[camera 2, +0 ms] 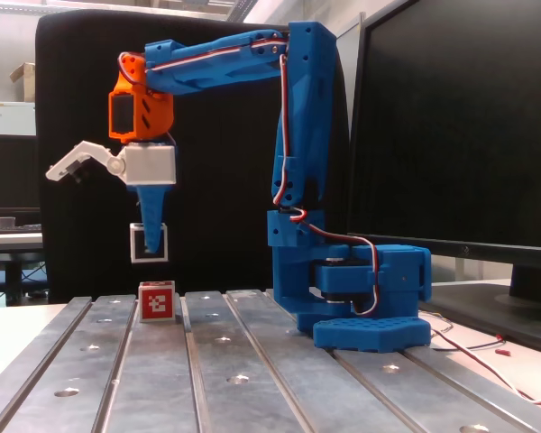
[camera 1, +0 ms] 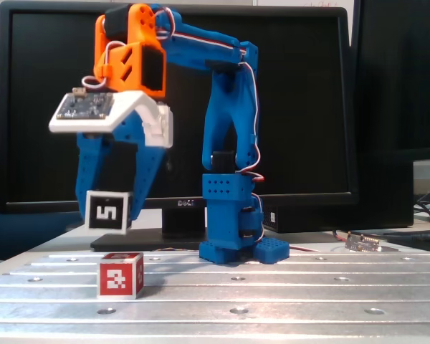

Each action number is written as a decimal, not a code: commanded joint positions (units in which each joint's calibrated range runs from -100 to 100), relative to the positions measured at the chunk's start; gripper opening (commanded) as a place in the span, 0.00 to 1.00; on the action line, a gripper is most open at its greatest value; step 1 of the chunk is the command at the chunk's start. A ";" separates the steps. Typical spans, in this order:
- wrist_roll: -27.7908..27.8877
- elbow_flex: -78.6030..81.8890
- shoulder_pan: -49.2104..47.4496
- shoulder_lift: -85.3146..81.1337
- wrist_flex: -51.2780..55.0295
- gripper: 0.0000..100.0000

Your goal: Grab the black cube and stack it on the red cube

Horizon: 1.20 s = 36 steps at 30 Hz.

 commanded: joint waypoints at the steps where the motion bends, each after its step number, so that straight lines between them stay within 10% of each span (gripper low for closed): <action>1: 0.32 2.46 0.17 -0.48 -2.90 0.13; 36: -0.89 6.62 -1.38 -2.49 -3.67 0.13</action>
